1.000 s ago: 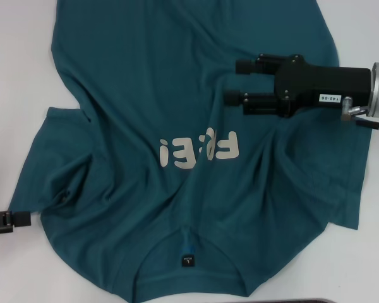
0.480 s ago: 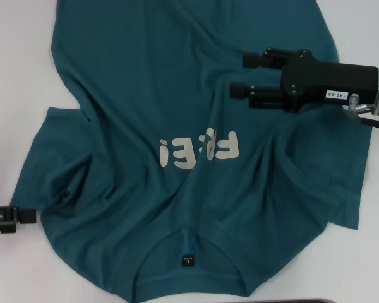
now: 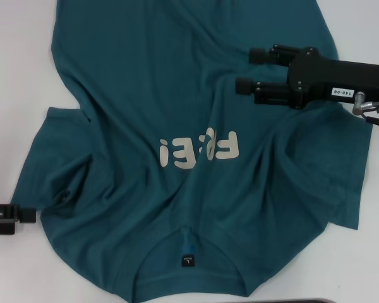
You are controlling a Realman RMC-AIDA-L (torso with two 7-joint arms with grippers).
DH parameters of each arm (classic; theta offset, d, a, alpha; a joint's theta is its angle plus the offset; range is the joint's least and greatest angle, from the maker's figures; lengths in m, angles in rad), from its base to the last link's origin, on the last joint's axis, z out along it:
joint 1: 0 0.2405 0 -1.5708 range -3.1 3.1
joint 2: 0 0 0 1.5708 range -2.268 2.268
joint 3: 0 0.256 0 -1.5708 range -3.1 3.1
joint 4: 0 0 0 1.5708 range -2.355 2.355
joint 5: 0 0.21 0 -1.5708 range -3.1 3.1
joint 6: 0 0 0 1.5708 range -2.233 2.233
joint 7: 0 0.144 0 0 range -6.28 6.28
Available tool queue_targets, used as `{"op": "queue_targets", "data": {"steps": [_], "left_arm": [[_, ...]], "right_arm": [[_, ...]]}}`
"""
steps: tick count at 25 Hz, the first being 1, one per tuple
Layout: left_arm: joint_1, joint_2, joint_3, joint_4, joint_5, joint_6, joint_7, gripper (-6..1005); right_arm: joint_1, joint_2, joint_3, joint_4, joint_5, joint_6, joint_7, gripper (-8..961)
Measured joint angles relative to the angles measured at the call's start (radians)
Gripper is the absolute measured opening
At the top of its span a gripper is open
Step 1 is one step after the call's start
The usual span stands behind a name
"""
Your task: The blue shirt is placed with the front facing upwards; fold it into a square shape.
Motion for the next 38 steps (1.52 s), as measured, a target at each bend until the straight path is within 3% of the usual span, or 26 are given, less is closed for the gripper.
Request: {"op": "queue_targets", "data": {"steps": [20, 38], "left_arm": [[-0.050, 0.005, 0.036, 0.038, 0.003, -0.027, -0.013, 873], [-0.044, 0.003, 0.055, 0.038, 0.002, -0.019, -0.024, 872]], "right_arm": [[-0.022, -0.002, 0.014, 0.000, 0.016, -0.010, 0.000, 826], [-0.030, -0.003, 0.015, 0.000, 0.025, -0.015, -0.002, 825]]}}
